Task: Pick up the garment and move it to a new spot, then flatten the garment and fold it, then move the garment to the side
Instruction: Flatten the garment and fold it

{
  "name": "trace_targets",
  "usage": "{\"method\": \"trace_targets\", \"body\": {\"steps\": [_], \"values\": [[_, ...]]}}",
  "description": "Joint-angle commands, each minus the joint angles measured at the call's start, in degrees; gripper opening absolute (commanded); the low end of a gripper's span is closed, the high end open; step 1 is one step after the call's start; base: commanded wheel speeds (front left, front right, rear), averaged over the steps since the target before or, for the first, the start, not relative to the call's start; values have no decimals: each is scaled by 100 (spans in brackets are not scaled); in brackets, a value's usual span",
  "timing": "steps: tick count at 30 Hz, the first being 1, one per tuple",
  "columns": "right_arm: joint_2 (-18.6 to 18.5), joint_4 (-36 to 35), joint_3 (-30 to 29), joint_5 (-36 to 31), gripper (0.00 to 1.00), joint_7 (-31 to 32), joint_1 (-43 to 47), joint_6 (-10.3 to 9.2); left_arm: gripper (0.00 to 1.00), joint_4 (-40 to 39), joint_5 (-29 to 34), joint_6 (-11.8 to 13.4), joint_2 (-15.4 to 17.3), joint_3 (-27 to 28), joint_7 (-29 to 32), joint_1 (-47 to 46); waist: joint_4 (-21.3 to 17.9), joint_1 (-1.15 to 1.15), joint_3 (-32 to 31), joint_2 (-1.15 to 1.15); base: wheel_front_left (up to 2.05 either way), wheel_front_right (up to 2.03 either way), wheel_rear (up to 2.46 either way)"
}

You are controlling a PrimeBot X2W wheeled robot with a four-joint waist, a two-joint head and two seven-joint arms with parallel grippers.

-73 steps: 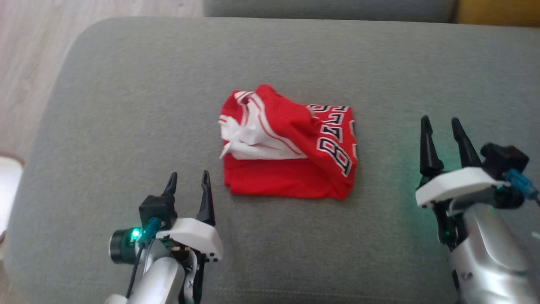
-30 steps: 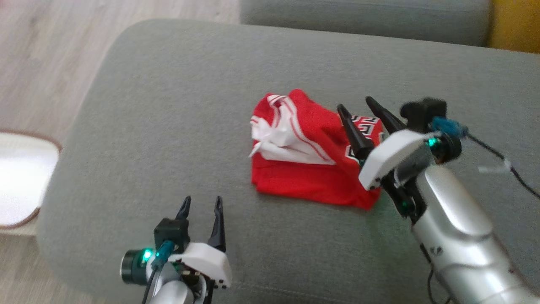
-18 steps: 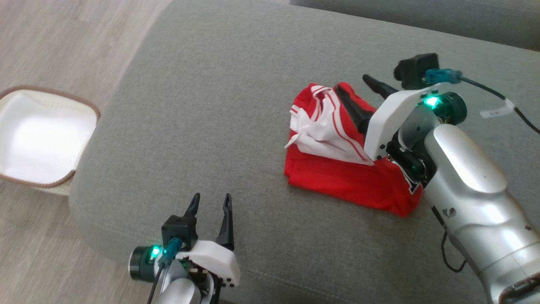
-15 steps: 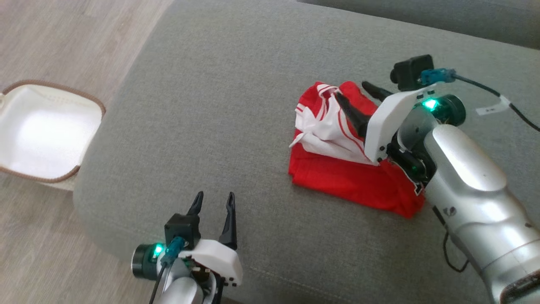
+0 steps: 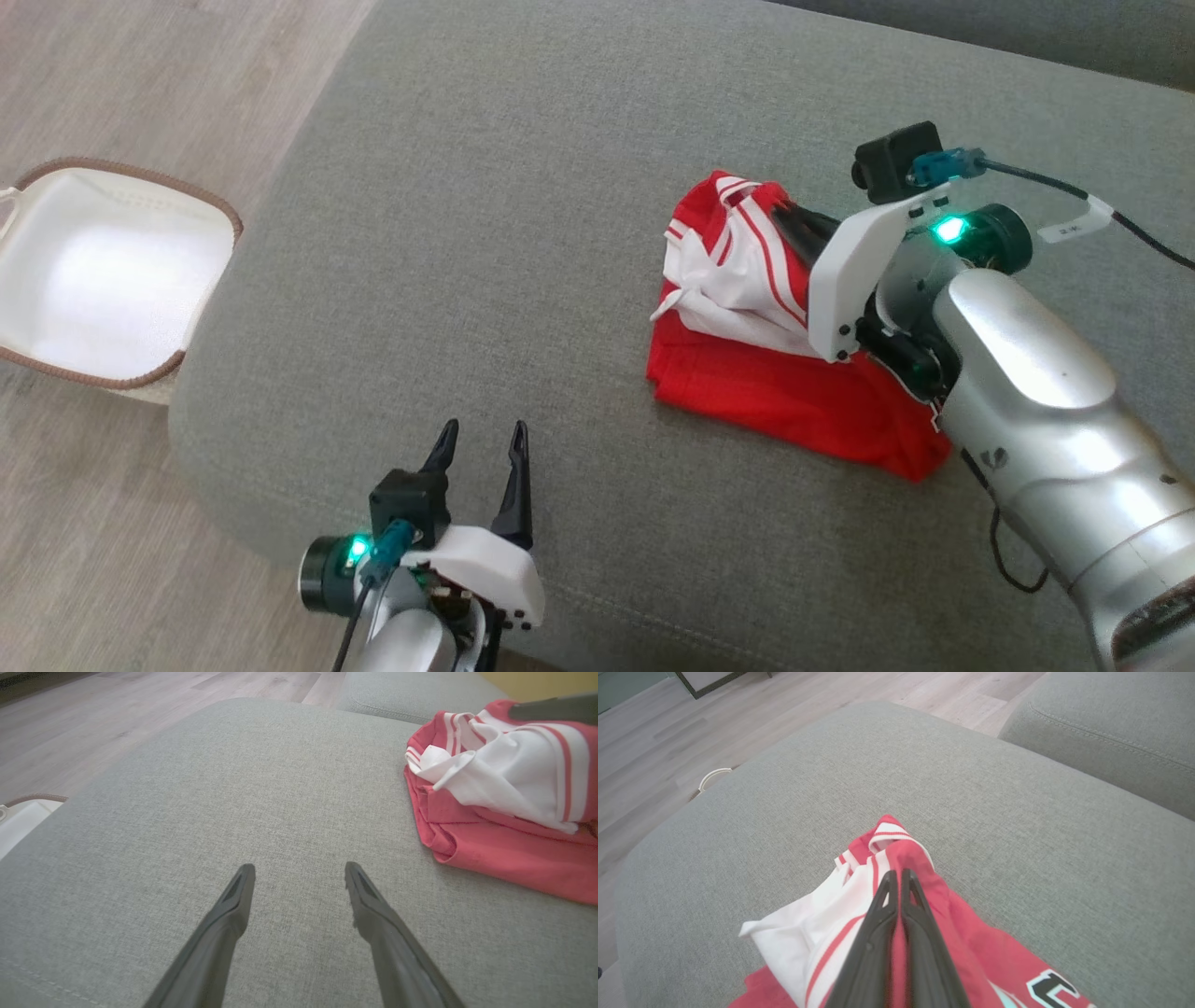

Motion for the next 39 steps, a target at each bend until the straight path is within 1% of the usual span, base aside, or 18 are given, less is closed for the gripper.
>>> {"method": "trace_targets", "body": {"steps": [1,4,7,11,16,17,18,19,22,24,26,30,34,38,39], "values": [[20,-203,58,43,0,-131,-230,37,100,-184,-31,36,28,192,-71,-242,-10,0,-1,0,0,0,0],[37,-357,172,163,0,-332,-235,37,100,-164,-39,30,28,206,-71,-234,-36,0,-23,0,0,0,0],[85,-655,337,359,0,-517,-195,37,100,-181,-51,-1,28,196,-71,-228,-68,0,-51,0,0,0,0],[82,-1146,774,638,0,-556,27,37,100,-230,-71,-18,28,163,-71,-228,-130,0,-101,0,0,0,0],[-11,-1701,1380,985,0,-509,500,37,100,-258,-79,-34,28,145,-71,-228,-268,0,-139,0,0,0,0],[-38,-1802,1499,1070,4,-482,606,37,100,-259,-76,-35,28,156,-71,-229,-304,0,-138,0,0,0,0],[-69,-1892,1593,1166,43,-457,709,37,100,-259,-72,-36,28,168,-71,-236,-340,0,-137,0,0,0,0],[-99,-1974,1664,1280,100,-442,813,37,100,-258,-66,-35,28,184,-71,-242,-379,0,-142,0,0,0,0],[-202,-2238,1813,1614,100,-496,1068,37,100,-266,-37,-28,28,239,-71,-259,-505,0,-145,0,0,0,0],[-283,-2376,1801,1781,100,-680,1182,37,100,-276,-14,-13,28,286,-71,-270,-602,0,-158,0,0,0,0],[-356,-2469,1684,1857,100,-1009,1252,37,100,-286,20,-6,28,346,-71,-279,-713,0,-170,0,0,0,0],[-457,-2269,1113,1696,100,-1841,1369,37,100,-288,107,3,28,490,-71,-272,-948,0,-220,0,0,0,0],[-401,-1575,268,1216,100,-2596,1519,37,100,-284,206,10,28,642,-71,-253,-1173,0,-299,0,0,0,0],[-224,-935,-562,650,100,-2963,1635,37,100,-258,316,14,28,776,-71,-240,-1363,0,-355,0,0,0,0],[-224,-935,-562,650,100,-2963,1635,37,100,-258,316,14,28,776,-71,-240,-1363,0,-355,0,0,0,0]]}}
